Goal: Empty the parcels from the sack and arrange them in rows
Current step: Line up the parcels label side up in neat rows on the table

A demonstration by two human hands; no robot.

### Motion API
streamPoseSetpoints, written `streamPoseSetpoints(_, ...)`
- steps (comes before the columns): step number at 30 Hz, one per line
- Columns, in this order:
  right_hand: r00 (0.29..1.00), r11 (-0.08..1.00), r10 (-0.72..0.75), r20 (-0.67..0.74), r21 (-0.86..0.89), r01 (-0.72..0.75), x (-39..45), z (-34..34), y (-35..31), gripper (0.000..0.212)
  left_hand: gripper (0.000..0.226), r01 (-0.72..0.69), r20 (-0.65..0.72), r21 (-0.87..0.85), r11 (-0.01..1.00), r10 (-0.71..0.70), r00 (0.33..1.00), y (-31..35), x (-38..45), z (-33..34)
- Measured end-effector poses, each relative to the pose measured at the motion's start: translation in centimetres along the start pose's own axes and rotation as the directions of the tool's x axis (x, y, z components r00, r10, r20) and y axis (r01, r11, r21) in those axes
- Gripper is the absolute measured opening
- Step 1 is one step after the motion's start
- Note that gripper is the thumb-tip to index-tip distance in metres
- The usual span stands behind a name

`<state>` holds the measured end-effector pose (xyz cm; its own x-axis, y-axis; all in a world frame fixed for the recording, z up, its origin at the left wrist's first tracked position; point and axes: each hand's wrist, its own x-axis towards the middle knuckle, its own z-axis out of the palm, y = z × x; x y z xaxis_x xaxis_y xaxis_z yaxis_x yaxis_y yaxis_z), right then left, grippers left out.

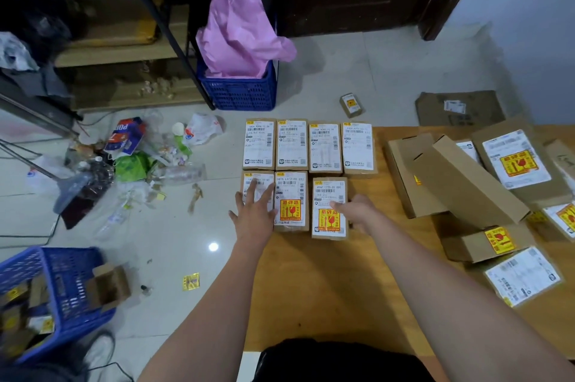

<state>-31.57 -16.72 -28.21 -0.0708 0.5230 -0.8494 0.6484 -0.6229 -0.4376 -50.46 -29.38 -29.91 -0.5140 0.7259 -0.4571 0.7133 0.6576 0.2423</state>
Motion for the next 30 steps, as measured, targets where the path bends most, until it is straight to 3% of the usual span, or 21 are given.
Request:
streamPoseSetpoints(10,0.996,0.982,-0.070,-0.055,-0.180,0.059,0.0,0.6,-1.3,0.038,0.062,0.007,0.017,-0.070,0.998,-0.006,1.000,0.0,0.3,-0.1)
streamPoseSetpoints(25,0.987,0.984,-0.093,-0.132,-0.165,0.071,0.3,1.0,-0.8,0.043,0.059,0.034,0.046,-0.124,0.992,-0.029,0.999,0.0,0.5,-0.1)
streamPoseSetpoints(30,0.986,0.982,-0.103,-0.127,-0.170,0.081,0.4,1.0,-1.2,0.036,0.061,0.042,0.051,-0.134,0.990,-0.036,0.998,-0.1,0.7,-0.1)
